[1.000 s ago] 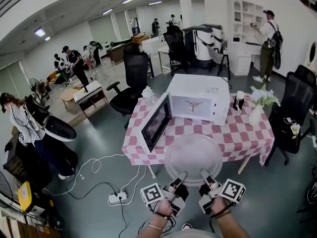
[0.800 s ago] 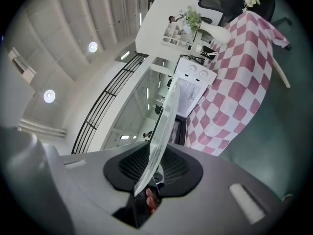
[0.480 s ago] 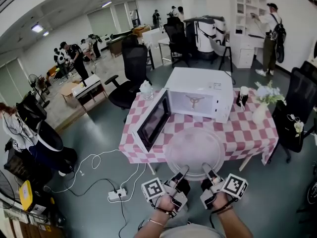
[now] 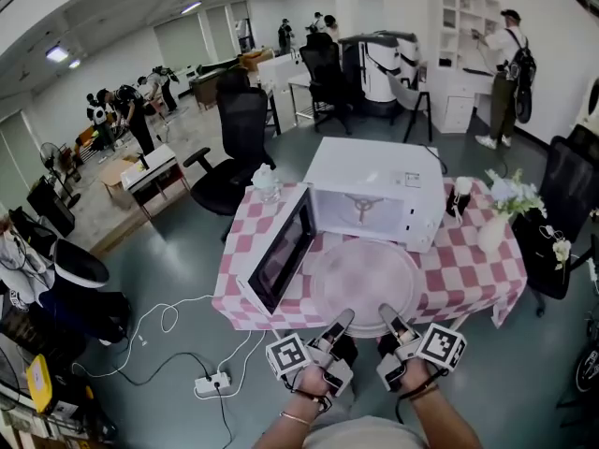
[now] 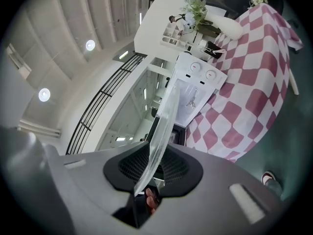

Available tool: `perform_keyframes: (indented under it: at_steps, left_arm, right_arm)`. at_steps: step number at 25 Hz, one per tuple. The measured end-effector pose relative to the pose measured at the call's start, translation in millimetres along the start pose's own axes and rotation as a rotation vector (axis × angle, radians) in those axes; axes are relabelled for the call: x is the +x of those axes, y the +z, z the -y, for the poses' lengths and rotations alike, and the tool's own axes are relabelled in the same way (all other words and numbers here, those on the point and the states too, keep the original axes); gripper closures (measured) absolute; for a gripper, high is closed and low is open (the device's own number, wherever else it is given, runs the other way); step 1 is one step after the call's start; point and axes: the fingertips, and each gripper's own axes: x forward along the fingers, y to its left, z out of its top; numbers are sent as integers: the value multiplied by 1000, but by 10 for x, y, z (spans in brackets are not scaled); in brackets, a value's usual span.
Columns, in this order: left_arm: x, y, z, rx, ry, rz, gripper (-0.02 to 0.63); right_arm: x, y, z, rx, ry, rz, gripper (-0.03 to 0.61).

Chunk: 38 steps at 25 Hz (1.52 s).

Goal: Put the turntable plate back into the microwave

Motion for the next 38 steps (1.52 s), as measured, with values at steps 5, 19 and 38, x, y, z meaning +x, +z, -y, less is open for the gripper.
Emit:
perform_keyframes:
  at_steps: [5,19,38]
  left_arm:
    - [368,375,-74,-14,7,-5,568]
    - [972,1025,-428,-44,54,-6,568]
    - [1232,1106,-605,-31,76,65,569]
  right_arm:
    - [454,290,35,-4,-2,2,505]
    - [1267,696,341,42,-62,-32,504]
    - [1461,879,580,112,-56,-123,505]
